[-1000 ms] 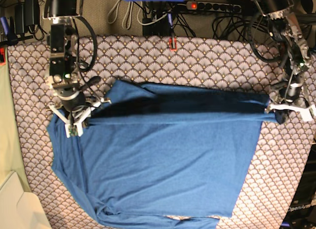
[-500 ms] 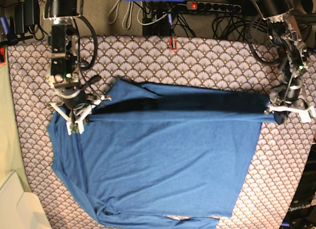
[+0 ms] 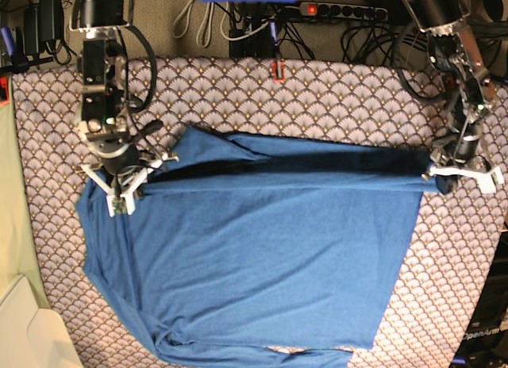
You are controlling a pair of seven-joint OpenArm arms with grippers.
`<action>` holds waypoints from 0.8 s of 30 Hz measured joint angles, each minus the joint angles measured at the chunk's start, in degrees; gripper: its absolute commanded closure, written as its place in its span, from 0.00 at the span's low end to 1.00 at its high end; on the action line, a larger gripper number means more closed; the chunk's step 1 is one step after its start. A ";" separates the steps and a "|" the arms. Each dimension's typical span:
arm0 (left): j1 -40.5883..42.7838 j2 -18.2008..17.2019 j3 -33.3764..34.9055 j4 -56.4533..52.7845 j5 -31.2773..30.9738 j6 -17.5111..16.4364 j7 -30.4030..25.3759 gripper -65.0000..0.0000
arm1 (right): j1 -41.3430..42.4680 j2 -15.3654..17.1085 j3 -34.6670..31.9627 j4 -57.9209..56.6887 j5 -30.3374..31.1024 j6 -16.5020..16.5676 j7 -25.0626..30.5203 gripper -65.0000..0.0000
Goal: Fold the T-shirt properly
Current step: 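Pull the held shoulder edge away from the hem with both grippers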
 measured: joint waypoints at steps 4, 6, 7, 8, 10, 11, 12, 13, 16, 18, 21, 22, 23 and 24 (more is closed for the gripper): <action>2.64 1.66 -0.28 2.80 0.52 0.26 2.75 0.98 | -0.04 -0.04 0.00 0.00 0.00 0.00 0.02 1.00; 4.09 2.19 -0.15 6.12 0.46 0.20 2.95 0.98 | -0.04 -0.04 -0.02 0.00 0.00 0.00 0.02 1.00; 4.66 2.19 -0.15 8.11 0.09 0.07 3.17 0.98 | -0.04 -0.04 0.00 0.00 0.00 0.00 0.09 1.00; 5.05 2.05 -0.20 9.77 0.04 0.00 2.95 0.98 | -0.07 -0.04 0.00 0.00 0.02 0.00 0.22 1.00; 5.22 1.88 -0.22 12.11 0.11 0.07 2.75 0.98 | -0.20 -0.04 0.00 0.00 0.00 0.00 0.20 1.00; 5.11 1.90 -0.22 12.83 0.42 0.11 2.84 0.98 | -0.20 -0.04 0.00 0.00 0.00 0.00 0.17 1.00; 5.33 1.90 -0.22 13.51 0.42 0.15 2.89 0.98 | -0.20 -0.04 0.00 0.00 0.00 0.00 0.22 1.00; 5.90 1.88 -0.22 14.03 0.42 0.00 2.82 0.98 | -0.17 -0.04 0.00 0.00 0.00 0.00 0.22 1.00; 7.63 1.95 -0.22 14.01 0.50 0.11 3.19 0.98 | -0.20 -0.04 0.00 0.00 0.00 0.00 0.20 1.00; 8.20 2.01 -0.76 13.75 0.44 0.04 3.39 0.98 | -0.22 -0.04 0.00 0.00 0.00 0.00 0.22 1.00; 8.39 2.43 -3.15 13.70 0.52 0.02 3.23 0.97 | -0.26 -0.04 0.00 0.00 0.00 0.00 0.24 1.00; 8.59 2.84 -3.87 13.70 0.61 0.07 2.91 0.97 | -0.33 -0.04 0.00 0.00 0.00 0.00 0.24 1.00; 8.68 3.17 -4.35 13.68 0.68 0.17 2.95 0.97 | -0.35 -0.04 0.00 0.00 0.00 0.00 0.22 1.00; 8.74 3.39 -4.57 13.55 0.68 0.17 3.19 0.97 | -0.37 -0.07 0.00 0.00 0.00 0.00 0.22 1.00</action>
